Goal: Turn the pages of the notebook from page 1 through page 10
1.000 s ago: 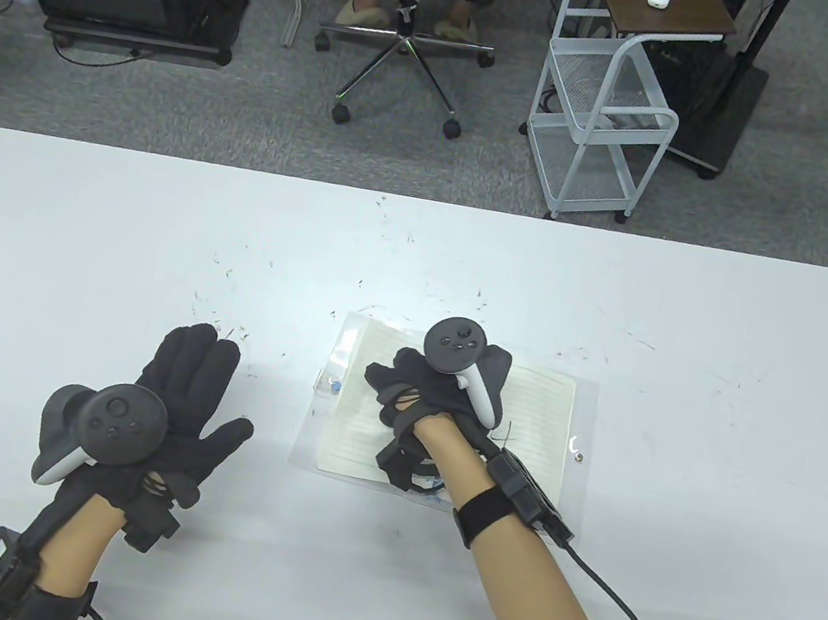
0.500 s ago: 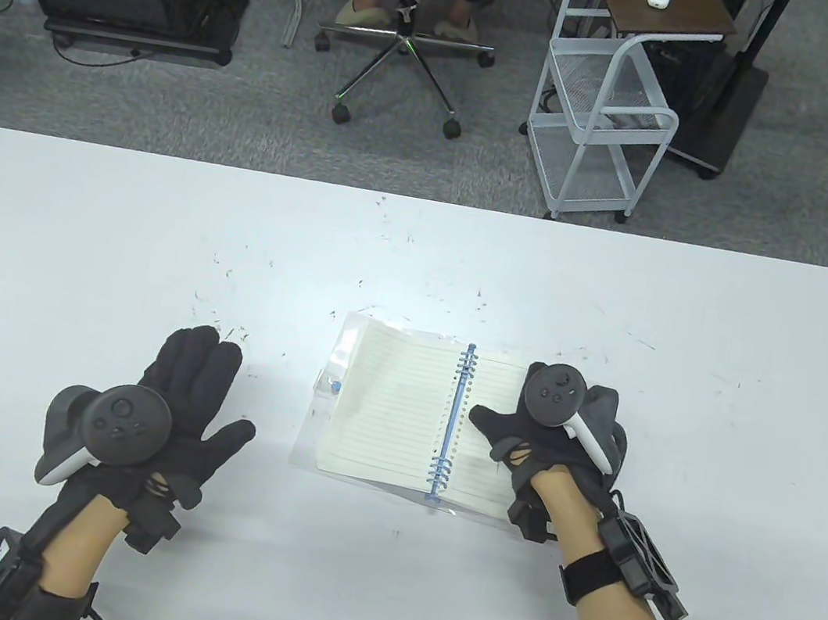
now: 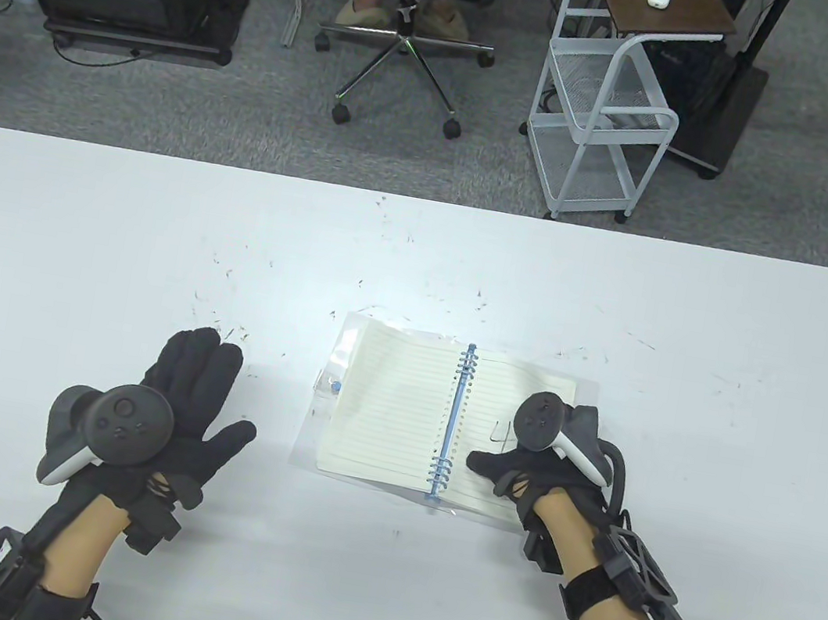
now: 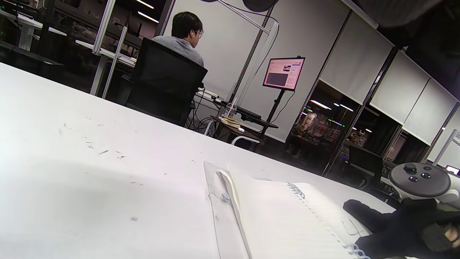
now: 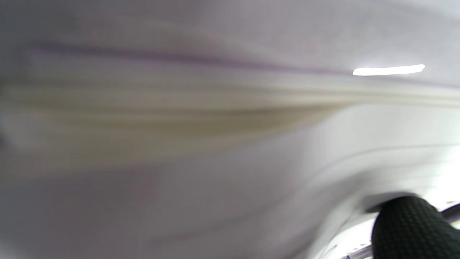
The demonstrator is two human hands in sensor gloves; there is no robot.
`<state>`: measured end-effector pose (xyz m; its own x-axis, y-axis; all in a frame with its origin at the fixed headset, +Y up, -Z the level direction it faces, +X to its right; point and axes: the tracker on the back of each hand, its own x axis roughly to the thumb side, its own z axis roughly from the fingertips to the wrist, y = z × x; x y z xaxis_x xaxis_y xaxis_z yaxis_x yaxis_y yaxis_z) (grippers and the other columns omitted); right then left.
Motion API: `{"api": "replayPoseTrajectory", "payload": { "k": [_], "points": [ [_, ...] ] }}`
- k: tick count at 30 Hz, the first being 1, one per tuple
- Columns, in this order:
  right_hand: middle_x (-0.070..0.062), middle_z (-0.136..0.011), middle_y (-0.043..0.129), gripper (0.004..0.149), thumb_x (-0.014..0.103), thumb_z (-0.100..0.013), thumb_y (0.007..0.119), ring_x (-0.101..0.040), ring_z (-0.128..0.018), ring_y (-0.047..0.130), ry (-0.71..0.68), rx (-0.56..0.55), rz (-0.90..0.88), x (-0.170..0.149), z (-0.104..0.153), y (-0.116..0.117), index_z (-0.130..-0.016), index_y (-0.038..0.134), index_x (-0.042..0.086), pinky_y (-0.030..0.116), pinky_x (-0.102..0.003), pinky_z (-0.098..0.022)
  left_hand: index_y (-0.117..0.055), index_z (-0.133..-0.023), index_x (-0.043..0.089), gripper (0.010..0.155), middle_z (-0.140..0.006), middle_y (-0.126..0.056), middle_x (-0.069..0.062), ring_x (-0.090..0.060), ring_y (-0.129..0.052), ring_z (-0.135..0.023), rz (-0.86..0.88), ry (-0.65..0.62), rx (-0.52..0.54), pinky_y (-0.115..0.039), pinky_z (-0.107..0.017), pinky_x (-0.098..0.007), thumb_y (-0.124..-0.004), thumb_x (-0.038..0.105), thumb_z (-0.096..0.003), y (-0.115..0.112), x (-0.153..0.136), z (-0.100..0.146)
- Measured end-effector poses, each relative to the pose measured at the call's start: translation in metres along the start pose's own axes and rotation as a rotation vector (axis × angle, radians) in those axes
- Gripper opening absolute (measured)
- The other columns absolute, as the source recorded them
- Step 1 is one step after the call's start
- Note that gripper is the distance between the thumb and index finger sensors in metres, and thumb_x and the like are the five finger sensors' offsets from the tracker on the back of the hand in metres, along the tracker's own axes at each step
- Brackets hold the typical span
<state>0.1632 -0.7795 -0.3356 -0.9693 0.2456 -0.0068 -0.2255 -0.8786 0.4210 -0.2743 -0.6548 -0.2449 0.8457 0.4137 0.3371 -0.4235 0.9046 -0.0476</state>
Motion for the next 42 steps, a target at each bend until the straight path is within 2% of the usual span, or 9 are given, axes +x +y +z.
{"api": "replayPoseTrajectory", "payload": {
  "k": [6, 11, 19, 22, 24, 27, 32, 34, 42],
  "points": [
    [-0.032, -0.103, 0.035, 0.104, 0.057, -0.046, 0.085, -0.063, -0.091, 0.025, -0.059, -0.098, -0.04, 0.014, 0.007, -0.009, -0.096, 0.01, 0.006, 0.033, -0.078, -0.059, -0.038, -0.113, 0.021, 0.087, -0.119, -0.025, -0.013, -0.049, -0.023, -0.113, -0.002, 0.002, -0.004, -0.039, -0.074, -0.07, -0.065, 0.068, -0.045, -0.001, 0.001, 0.0],
    [-0.027, -0.104, 0.043, 0.098, 0.05, -0.046, 0.086, -0.065, -0.09, 0.034, -0.101, -0.103, -0.15, 0.02, 0.015, -0.022, -0.097, 0.014, 0.007, 0.036, -0.078, -0.059, -0.038, -0.114, 0.021, 0.088, -0.119, -0.025, -0.013, -0.049, -0.023, -0.113, 0.001, 0.004, 0.002, -0.039, -0.074, -0.07, -0.065, 0.068, -0.0445, 0.0, 0.0, 0.0],
    [-0.029, -0.104, 0.03, 0.099, 0.056, -0.047, 0.083, -0.07, -0.084, 0.057, -0.082, -0.106, -0.476, 0.006, 0.026, -0.042, -0.097, 0.012, 0.009, 0.053, -0.076, -0.056, -0.038, -0.114, 0.021, 0.088, -0.119, -0.025, -0.013, -0.049, -0.023, -0.114, 0.003, 0.005, 0.002, -0.039, -0.074, -0.07, -0.065, 0.069, -0.0445, 0.0, -0.001, 0.0],
    [-0.041, -0.096, 0.016, 0.099, 0.054, -0.048, 0.083, -0.063, -0.082, 0.069, -0.051, -0.145, -0.608, -0.005, 0.029, -0.051, -0.097, 0.011, 0.006, 0.062, -0.071, -0.055, -0.037, -0.114, 0.021, 0.087, -0.119, -0.024, -0.013, -0.049, -0.023, -0.114, 0.005, 0.005, 0.004, -0.039, -0.074, -0.07, -0.065, 0.068, -0.045, 0.0, -0.001, 0.0],
    [-0.046, -0.092, 0.017, 0.1, 0.05, -0.047, 0.083, -0.053, -0.077, 0.08, -0.021, -0.184, -0.674, -0.015, 0.032, -0.058, -0.095, 0.011, 0.002, 0.07, -0.065, -0.053, -0.037, -0.113, 0.022, 0.088, -0.119, -0.024, -0.013, -0.049, -0.023, -0.114, 0.006, 0.004, 0.002, -0.039, -0.074, -0.07, -0.065, 0.068, -0.0444, 0.0, -0.001, 0.0],
    [-0.046, -0.091, 0.032, 0.097, 0.044, -0.046, 0.086, -0.041, -0.069, 0.092, 0.047, -0.25, -0.789, -0.029, 0.036, -0.064, -0.094, 0.016, -0.004, 0.079, -0.057, -0.048, -0.037, -0.114, 0.022, 0.088, -0.119, -0.024, -0.013, -0.049, -0.023, -0.114, 0.004, 0.004, 0.003, -0.039, -0.074, -0.07, -0.065, 0.068, -0.045, 0.0, -0.001, 0.0],
    [-0.035, -0.086, 0.067, 0.089, 0.039, -0.044, 0.089, -0.024, -0.05, 0.105, 0.12, -0.221, -1.002, -0.043, 0.038, -0.057, -0.093, 0.03, -0.006, 0.088, -0.047, -0.039, -0.037, -0.114, 0.021, 0.088, -0.119, -0.024, -0.013, -0.05, -0.023, -0.113, 0.006, 0.007, 0.002, -0.039, -0.074, -0.07, -0.065, 0.069, -0.0444, 0.0, -0.001, 0.0],
    [-0.029, -0.082, 0.076, 0.087, 0.038, -0.044, 0.089, -0.018, -0.044, 0.107, 0.13, -0.208, -1.023, -0.044, 0.038, -0.054, -0.093, 0.033, -0.006, 0.091, -0.043, -0.036, -0.037, -0.114, 0.022, 0.088, -0.119, -0.024, -0.013, -0.049, -0.023, -0.113, 0.006, 0.007, 0.003, -0.039, -0.074, -0.07, -0.065, 0.068, -0.0449, 0.0, -0.001, 0.0],
    [-0.012, -0.066, 0.092, 0.075, 0.031, -0.042, 0.091, -0.008, -0.031, 0.107, 0.11, -0.308, -0.969, -0.026, 0.034, -0.059, -0.092, 0.046, -0.003, 0.093, -0.039, -0.031, -0.037, -0.114, 0.022, 0.088, -0.119, -0.024, -0.013, -0.05, -0.023, -0.114, 0.006, 0.007, 0.003, -0.039, -0.074, -0.07, -0.065, 0.068, -0.0445, 0.0, -0.002, 0.0]
  ]
}}
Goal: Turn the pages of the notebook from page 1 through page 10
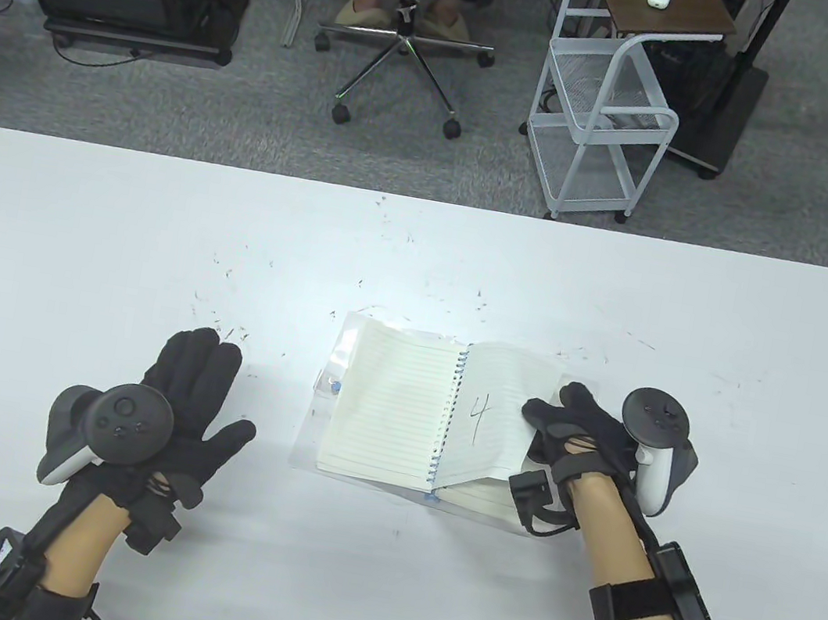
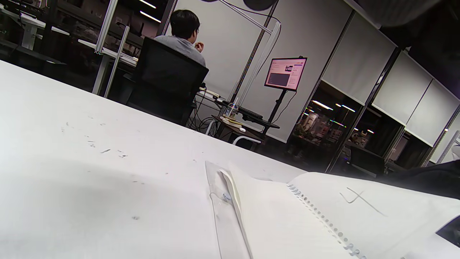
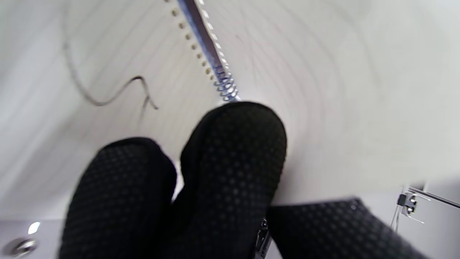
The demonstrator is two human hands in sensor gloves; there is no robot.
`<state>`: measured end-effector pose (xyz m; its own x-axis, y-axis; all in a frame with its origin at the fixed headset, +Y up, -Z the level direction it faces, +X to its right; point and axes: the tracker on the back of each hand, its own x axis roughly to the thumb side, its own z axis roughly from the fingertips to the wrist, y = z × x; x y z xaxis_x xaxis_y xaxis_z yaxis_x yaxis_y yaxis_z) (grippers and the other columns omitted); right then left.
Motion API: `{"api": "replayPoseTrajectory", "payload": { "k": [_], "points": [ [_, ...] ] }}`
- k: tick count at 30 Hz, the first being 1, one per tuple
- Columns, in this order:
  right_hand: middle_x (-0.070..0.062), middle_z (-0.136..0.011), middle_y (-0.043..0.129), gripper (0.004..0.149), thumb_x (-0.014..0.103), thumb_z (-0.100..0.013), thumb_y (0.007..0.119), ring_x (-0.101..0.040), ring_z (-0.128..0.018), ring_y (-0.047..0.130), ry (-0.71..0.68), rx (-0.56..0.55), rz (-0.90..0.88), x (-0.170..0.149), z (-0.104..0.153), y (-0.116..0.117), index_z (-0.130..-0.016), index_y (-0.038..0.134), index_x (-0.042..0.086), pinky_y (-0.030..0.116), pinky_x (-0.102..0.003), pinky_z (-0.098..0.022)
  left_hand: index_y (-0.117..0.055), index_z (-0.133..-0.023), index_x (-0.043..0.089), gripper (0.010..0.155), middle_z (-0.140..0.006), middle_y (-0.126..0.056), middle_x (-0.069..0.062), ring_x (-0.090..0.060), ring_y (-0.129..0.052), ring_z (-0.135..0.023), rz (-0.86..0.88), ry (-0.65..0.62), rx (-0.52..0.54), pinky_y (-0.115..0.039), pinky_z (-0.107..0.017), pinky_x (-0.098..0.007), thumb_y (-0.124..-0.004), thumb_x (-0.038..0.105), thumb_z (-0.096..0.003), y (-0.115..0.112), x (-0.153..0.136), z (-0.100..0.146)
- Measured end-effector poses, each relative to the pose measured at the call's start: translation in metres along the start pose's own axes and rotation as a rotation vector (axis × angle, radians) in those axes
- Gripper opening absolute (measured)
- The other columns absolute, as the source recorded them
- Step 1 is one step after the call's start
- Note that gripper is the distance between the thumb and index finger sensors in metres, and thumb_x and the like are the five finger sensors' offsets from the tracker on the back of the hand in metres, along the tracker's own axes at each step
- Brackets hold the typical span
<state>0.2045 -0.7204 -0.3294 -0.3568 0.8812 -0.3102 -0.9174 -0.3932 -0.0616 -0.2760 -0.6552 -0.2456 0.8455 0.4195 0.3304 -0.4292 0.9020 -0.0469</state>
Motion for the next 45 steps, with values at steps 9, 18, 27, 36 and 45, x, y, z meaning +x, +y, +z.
{"api": "replayPoseTrajectory", "payload": {
  "k": [9, 18, 27, 36, 45],
  "points": [
    [-0.01, -0.062, 0.096, 0.069, 0.03, -0.041, 0.092, -0.007, -0.029, 0.109, -0.115, 0.067, 0.033, 0.041, -0.007, 0.037, -0.091, 0.055, 0.0, 0.094, -0.038, -0.03, -0.037, -0.113, 0.021, 0.088, -0.119, -0.025, -0.013, -0.049, -0.023, -0.114, 0.004, -0.002, 0.003, -0.039, -0.074, -0.07, -0.065, 0.068, -0.0445, 0.001, 0.0, 0.0],
    [-0.011, -0.061, 0.097, 0.066, 0.029, -0.041, 0.092, -0.008, -0.027, 0.109, -0.154, 0.14, 0.15, 0.069, -0.02, 0.095, -0.09, 0.058, 0.001, 0.094, -0.038, -0.029, -0.038, -0.113, 0.021, 0.088, -0.119, -0.025, -0.013, -0.049, -0.023, -0.114, 0.007, -0.004, 0.008, -0.039, -0.074, -0.07, -0.065, 0.068, -0.0445, 0.002, -0.001, 0.0],
    [-0.011, -0.06, 0.098, 0.065, 0.029, -0.041, 0.092, -0.008, -0.027, 0.11, -0.13, 0.206, 0.313, 0.067, -0.038, 0.161, -0.089, 0.06, 0.001, 0.094, -0.038, -0.028, -0.038, -0.114, 0.021, 0.088, -0.119, -0.025, -0.013, -0.049, -0.024, -0.114, 0.004, -0.017, 0.004, -0.039, -0.074, -0.07, -0.065, 0.068, -0.0444, 0.002, -0.001, 0.0],
    [-0.013, -0.067, 0.097, 0.066, 0.034, -0.042, 0.091, -0.01, -0.032, 0.111, -0.101, 0.263, 0.467, 0.058, -0.044, 0.189, -0.09, 0.059, 0.002, 0.094, -0.038, -0.031, -0.038, -0.114, 0.021, 0.088, -0.119, -0.025, -0.013, -0.049, -0.023, -0.114, 0.002, -0.018, -0.008, -0.039, -0.074, -0.07, -0.065, 0.068, -0.0444, 0.0, 0.0, -0.001],
    [-0.023, -0.077, 0.089, 0.072, 0.047, -0.046, 0.084, -0.019, -0.037, 0.111, -0.098, 0.313, 0.408, 0.056, -0.042, 0.182, -0.092, 0.055, 0.0, 0.092, -0.044, -0.032, -0.038, -0.114, 0.021, 0.088, -0.119, -0.025, -0.013, -0.049, -0.023, -0.113, 0.0, -0.016, -0.013, -0.04, -0.074, -0.07, -0.065, 0.068, -0.0445, -0.001, 0.001, -0.001]
  ]
}}
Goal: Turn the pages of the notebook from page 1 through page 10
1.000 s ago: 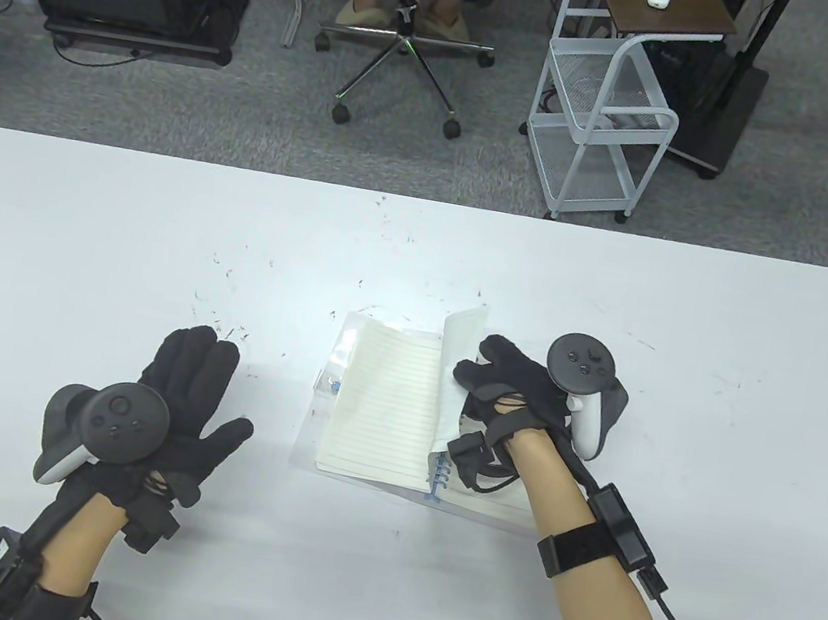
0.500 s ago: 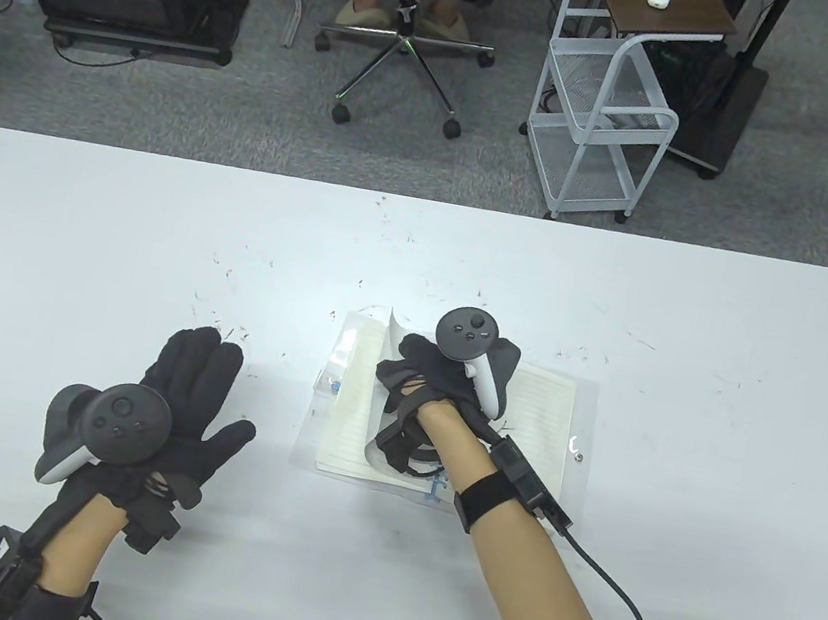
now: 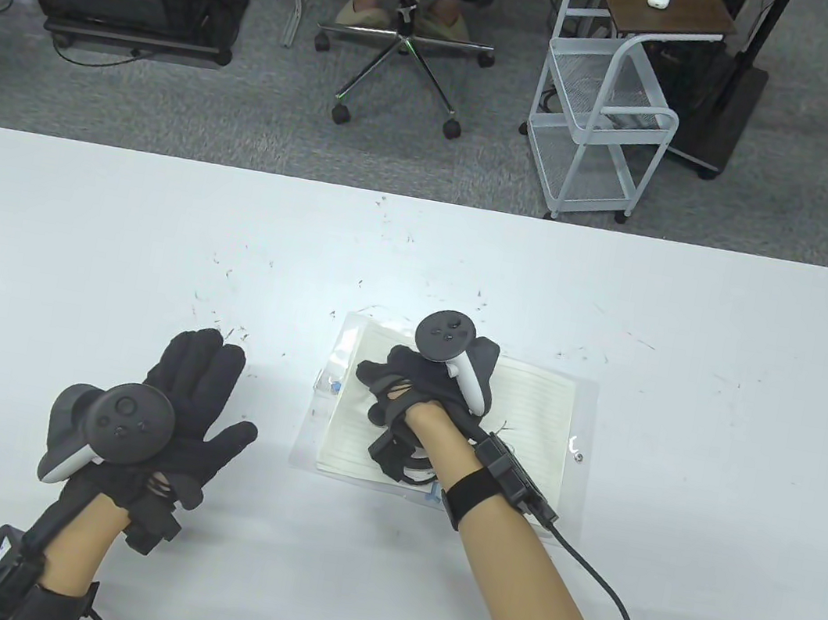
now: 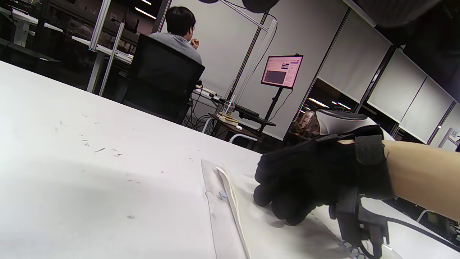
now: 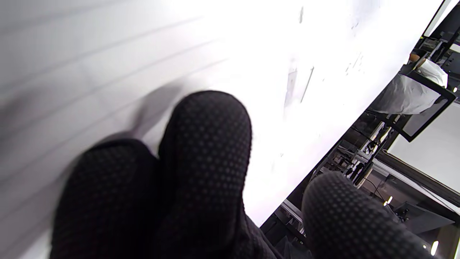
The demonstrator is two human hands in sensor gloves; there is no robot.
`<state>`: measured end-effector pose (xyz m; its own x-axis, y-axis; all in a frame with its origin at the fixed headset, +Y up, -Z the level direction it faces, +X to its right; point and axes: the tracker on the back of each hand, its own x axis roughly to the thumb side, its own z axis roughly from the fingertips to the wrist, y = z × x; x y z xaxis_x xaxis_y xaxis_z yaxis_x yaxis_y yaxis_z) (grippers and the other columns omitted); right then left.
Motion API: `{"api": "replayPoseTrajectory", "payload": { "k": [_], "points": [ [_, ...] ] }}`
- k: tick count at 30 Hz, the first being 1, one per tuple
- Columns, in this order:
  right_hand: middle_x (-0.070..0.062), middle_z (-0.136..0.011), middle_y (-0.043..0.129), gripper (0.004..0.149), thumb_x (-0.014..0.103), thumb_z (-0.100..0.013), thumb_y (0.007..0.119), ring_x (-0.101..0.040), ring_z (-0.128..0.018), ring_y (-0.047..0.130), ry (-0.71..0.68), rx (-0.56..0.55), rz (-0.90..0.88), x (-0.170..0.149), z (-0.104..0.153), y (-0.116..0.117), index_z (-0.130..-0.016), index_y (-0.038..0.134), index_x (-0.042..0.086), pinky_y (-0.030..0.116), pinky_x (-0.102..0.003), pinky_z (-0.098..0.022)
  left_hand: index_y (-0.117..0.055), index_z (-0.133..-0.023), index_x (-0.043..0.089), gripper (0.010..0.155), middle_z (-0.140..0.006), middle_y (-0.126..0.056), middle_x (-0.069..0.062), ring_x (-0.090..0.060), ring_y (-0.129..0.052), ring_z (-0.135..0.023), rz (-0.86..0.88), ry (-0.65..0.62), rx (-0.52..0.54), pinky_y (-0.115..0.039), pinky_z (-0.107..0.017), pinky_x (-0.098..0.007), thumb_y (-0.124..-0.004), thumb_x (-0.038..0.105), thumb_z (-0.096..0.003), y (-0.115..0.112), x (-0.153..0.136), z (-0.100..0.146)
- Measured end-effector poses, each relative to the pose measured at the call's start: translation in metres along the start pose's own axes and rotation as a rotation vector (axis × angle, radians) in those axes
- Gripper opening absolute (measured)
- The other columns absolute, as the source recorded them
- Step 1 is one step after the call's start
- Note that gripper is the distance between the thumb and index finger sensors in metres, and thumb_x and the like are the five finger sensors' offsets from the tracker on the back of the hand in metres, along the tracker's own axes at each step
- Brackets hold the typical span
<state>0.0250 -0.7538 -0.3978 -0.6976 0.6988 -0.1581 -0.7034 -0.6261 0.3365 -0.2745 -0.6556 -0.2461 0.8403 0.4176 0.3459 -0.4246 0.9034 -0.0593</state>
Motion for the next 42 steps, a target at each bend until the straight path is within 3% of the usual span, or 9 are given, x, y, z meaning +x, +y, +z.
{"api": "replayPoseTrajectory", "payload": {
  "k": [4, 7, 10, 13, 17, 22, 27, 36, 42],
  "points": [
    [-0.025, -0.08, 0.085, 0.075, 0.05, -0.047, 0.082, -0.025, -0.044, 0.109, -0.045, -0.043, -0.012, -0.004, 0.017, -0.025, -0.093, 0.051, 0.0, 0.089, -0.048, -0.036, -0.038, -0.114, 0.021, 0.088, -0.119, -0.025, -0.013, -0.049, -0.023, -0.114, 0.001, 0.0, 0.007, -0.039, -0.074, -0.07, -0.065, 0.068, -0.0444, 0.001, 0.0, 0.0],
    [-0.028, -0.086, 0.078, 0.079, 0.054, -0.047, 0.081, -0.037, -0.058, 0.102, -0.076, -0.089, 0.018, -0.013, 0.036, -0.053, -0.096, 0.046, 0.001, 0.081, -0.057, -0.044, -0.038, -0.113, 0.021, 0.088, -0.119, -0.025, -0.013, -0.049, -0.023, -0.113, 0.001, -0.002, 0.013, -0.039, -0.074, -0.07, -0.065, 0.068, -0.0444, 0.001, 0.0, 0.001],
    [-0.03, -0.094, 0.066, 0.085, 0.058, -0.048, 0.08, -0.05, -0.075, 0.085, -0.081, -0.149, 0.153, -0.033, 0.053, -0.08, -0.098, 0.039, 0.003, 0.069, -0.066, -0.052, -0.038, -0.114, 0.021, 0.088, -0.119, -0.025, -0.013, -0.049, -0.023, -0.114, -0.001, -0.005, 0.013, -0.039, -0.074, -0.07, -0.065, 0.068, -0.0444, 0.001, 0.0, 0.001],
    [-0.032, -0.101, 0.049, 0.092, 0.065, -0.048, 0.077, -0.059, -0.087, 0.061, -0.037, -0.148, 0.29, -0.059, 0.064, -0.093, -0.1, 0.029, 0.005, 0.055, -0.072, -0.057, -0.038, -0.114, 0.021, 0.087, -0.119, -0.025, -0.013, -0.049, -0.023, -0.114, -0.004, -0.005, 0.009, -0.039, -0.074, -0.07, -0.065, 0.068, -0.045, 0.0, 0.001, 0.001],
    [-0.039, -0.102, 0.028, 0.101, 0.072, -0.047, 0.074, -0.067, -0.091, 0.036, 0.037, -0.093, 0.38, -0.091, 0.072, -0.093, -0.1, 0.018, 0.007, 0.04, -0.077, -0.059, -0.038, -0.114, 0.021, 0.087, -0.119, -0.025, -0.013, -0.049, -0.023, -0.114, -0.006, -0.002, 0.007, -0.039, -0.074, -0.07, -0.065, 0.068, -0.045, 0.0, 0.001, 0.001],
    [-0.04, -0.099, 0.014, 0.11, 0.077, -0.045, 0.074, -0.07, -0.089, 0.019, 0.107, 0.033, 0.465, -0.12, 0.071, -0.079, -0.097, 0.005, 0.009, 0.03, -0.08, -0.058, -0.038, -0.114, 0.021, 0.087, -0.119, -0.025, -0.013, -0.049, -0.023, -0.114, -0.007, 0.0, 0.001, -0.039, -0.075, -0.07, -0.065, 0.068, -0.0449, -0.002, 0.001, 0.0],
    [-0.04, -0.095, 0.005, 0.113, 0.077, -0.045, 0.074, -0.069, -0.086, 0.008, 0.152, 0.131, 0.55, -0.127, 0.068, -0.066, -0.094, -0.002, 0.009, 0.024, -0.08, -0.058, -0.038, -0.114, 0.021, 0.087, -0.119, -0.025, -0.013, -0.049, -0.023, -0.113, -0.007, 0.007, -0.01, -0.039, -0.074, -0.07, -0.065, 0.068, -0.045, -0.003, 0.001, 0.0],
    [-0.037, -0.098, 0.012, 0.109, 0.068, -0.046, 0.076, -0.066, -0.088, 0.012, 0.107, 0.079, 0.524, -0.12, 0.071, -0.06, -0.093, -0.001, 0.007, 0.025, -0.08, -0.057, -0.038, -0.113, 0.021, 0.088, -0.119, -0.025, -0.013, -0.049, -0.023, -0.114, -0.01, 0.009, -0.015, -0.039, -0.074, -0.07, -0.065, 0.068, -0.0445, -0.004, 0.001, -0.001],
    [-0.03, -0.103, 0.032, 0.102, 0.05, -0.046, 0.086, -0.061, -0.092, 0.023, 0.03, 0.005, 0.475, -0.107, 0.074, -0.06, -0.096, 0.01, 0.005, 0.033, -0.078, -0.059, -0.038, -0.114, 0.021, 0.087, -0.119, -0.025, -0.013, -0.05, -0.023, -0.113, -0.007, 0.015, -0.016, -0.039, -0.074, -0.07, -0.065, 0.068, -0.0451, -0.005, 0.002, -0.001]
  ]
}}
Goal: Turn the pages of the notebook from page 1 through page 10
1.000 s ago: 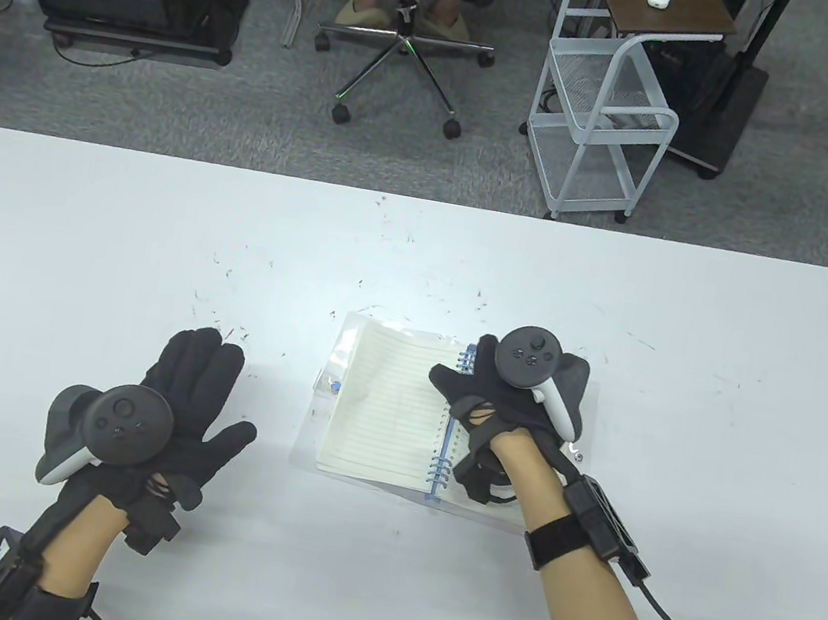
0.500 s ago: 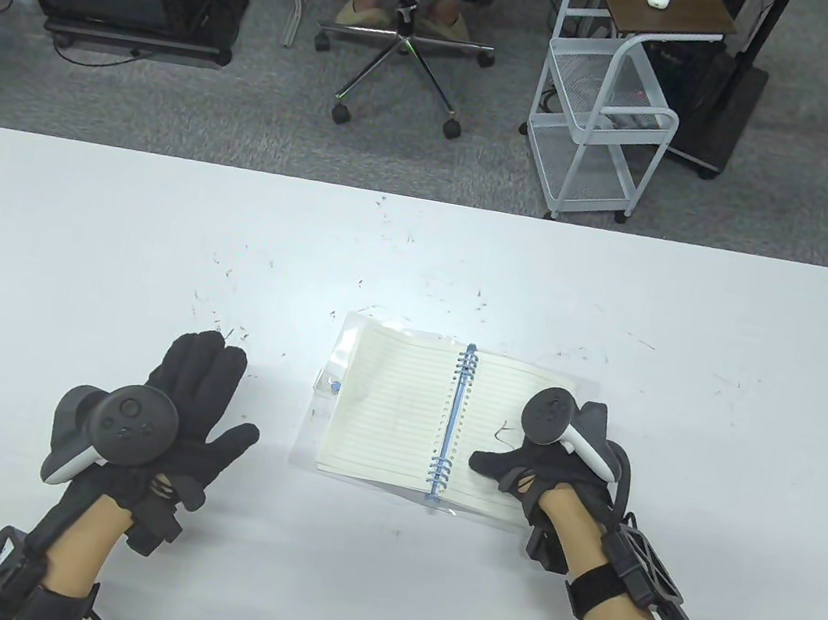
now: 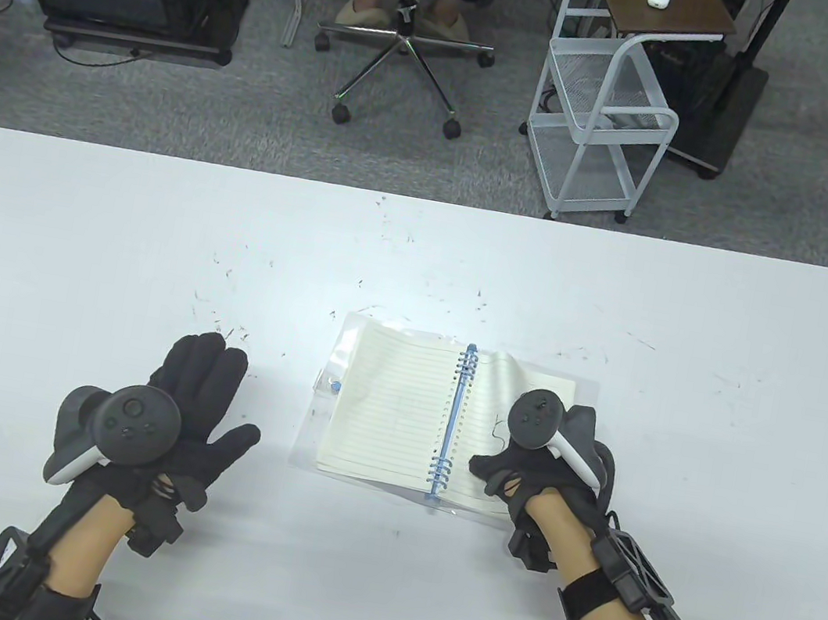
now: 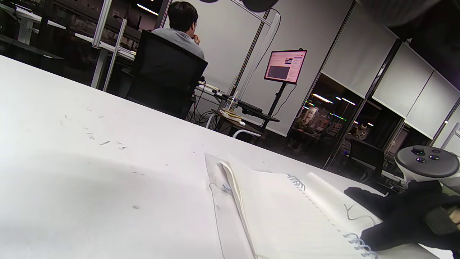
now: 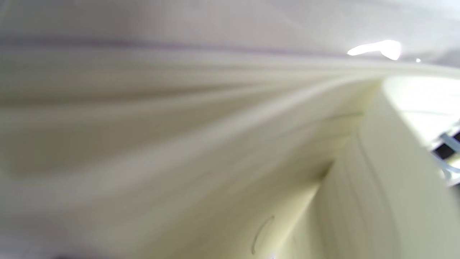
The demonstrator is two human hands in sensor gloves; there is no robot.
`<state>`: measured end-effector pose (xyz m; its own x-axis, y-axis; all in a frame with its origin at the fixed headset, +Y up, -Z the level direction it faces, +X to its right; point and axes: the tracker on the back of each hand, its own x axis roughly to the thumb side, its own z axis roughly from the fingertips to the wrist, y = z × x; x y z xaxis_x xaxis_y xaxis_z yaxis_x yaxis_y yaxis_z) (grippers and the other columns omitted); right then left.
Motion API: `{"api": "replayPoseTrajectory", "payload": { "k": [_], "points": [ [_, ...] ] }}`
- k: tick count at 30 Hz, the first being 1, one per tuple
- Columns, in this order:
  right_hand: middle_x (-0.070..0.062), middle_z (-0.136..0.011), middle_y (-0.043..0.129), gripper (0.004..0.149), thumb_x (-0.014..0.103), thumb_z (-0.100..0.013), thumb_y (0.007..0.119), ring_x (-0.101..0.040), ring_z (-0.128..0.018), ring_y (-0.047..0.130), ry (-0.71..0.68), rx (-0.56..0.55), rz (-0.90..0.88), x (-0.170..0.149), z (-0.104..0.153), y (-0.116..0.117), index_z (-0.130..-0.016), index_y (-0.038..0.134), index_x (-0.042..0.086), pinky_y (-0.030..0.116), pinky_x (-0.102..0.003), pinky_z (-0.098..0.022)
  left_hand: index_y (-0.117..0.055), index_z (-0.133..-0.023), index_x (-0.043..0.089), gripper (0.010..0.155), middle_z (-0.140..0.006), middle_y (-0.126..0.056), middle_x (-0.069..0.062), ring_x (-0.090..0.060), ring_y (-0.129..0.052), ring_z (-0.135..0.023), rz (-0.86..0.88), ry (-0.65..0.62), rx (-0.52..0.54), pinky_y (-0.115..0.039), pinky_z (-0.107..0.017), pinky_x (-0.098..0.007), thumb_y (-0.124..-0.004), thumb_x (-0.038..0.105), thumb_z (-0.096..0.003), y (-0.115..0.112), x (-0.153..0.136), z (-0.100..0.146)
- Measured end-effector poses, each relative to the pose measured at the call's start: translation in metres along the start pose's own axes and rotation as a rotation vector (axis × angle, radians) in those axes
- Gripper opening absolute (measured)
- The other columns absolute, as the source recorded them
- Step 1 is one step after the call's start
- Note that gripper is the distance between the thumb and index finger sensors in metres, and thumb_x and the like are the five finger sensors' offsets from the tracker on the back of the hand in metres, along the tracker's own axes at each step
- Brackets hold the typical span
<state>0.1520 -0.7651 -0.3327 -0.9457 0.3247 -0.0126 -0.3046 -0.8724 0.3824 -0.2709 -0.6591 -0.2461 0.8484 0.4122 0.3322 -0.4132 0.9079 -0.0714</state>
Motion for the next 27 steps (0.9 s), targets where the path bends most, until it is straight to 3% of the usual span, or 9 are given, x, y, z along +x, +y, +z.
{"api": "replayPoseTrajectory", "payload": {
  "k": [10, 19, 23, 27],
  "points": [
    [-0.026, -0.104, 0.042, 0.089, 0.04, -0.048, 0.082, -0.063, -0.091, 0.029, -0.035, -0.028, -0.104, 0.007, 0.009, -0.016, -0.097, 0.016, 0.006, 0.036, -0.077, -0.059, -0.038, -0.114, 0.021, 0.087, -0.119, -0.025, -0.013, -0.05, -0.023, -0.113, 0.001, 0.002, 0.001, -0.039, -0.074, -0.07, -0.065, 0.068, -0.0451, 0.0, 0.0, 0.0],
    [-0.027, -0.104, 0.02, 0.096, 0.057, -0.049, 0.08, -0.07, -0.085, 0.055, -0.077, -0.046, -0.416, 0.005, 0.021, -0.038, -0.097, 0.011, 0.01, 0.055, -0.076, -0.056, -0.038, -0.114, 0.021, 0.087, -0.119, -0.025, -0.013, -0.05, -0.024, -0.113, 0.007, 0.005, 0.007, -0.039, -0.074, -0.07, -0.065, 0.068, -0.0451, 0.001, -0.001, 0.0],
    [-0.032, -0.101, 0.018, 0.096, 0.053, -0.049, 0.082, -0.058, -0.081, 0.075, -0.055, -0.081, -0.568, -0.008, 0.024, -0.05, -0.097, 0.012, 0.008, 0.068, -0.067, -0.054, -0.038, -0.114, 0.021, 0.088, -0.119, -0.025, -0.013, -0.05, -0.024, -0.114, 0.009, 0.004, 0.009, -0.04, -0.074, -0.07, -0.065, 0.068, -0.0446, 0.002, -0.001, 0.001],
    [-0.042, -0.093, 0.026, 0.094, 0.04, -0.046, 0.085, -0.043, -0.074, 0.089, 0.041, -0.173, -0.745, -0.025, 0.027, -0.057, -0.094, 0.015, -0.001, 0.078, -0.056, -0.05, -0.038, -0.114, 0.021, 0.088, -0.119, -0.025, -0.013, -0.05, -0.025, -0.114, 0.011, 0.004, 0.005, -0.04, -0.074, -0.07, -0.065, 0.068, -0.0446, 0.001, -0.002, 0.0]
  ]
}}
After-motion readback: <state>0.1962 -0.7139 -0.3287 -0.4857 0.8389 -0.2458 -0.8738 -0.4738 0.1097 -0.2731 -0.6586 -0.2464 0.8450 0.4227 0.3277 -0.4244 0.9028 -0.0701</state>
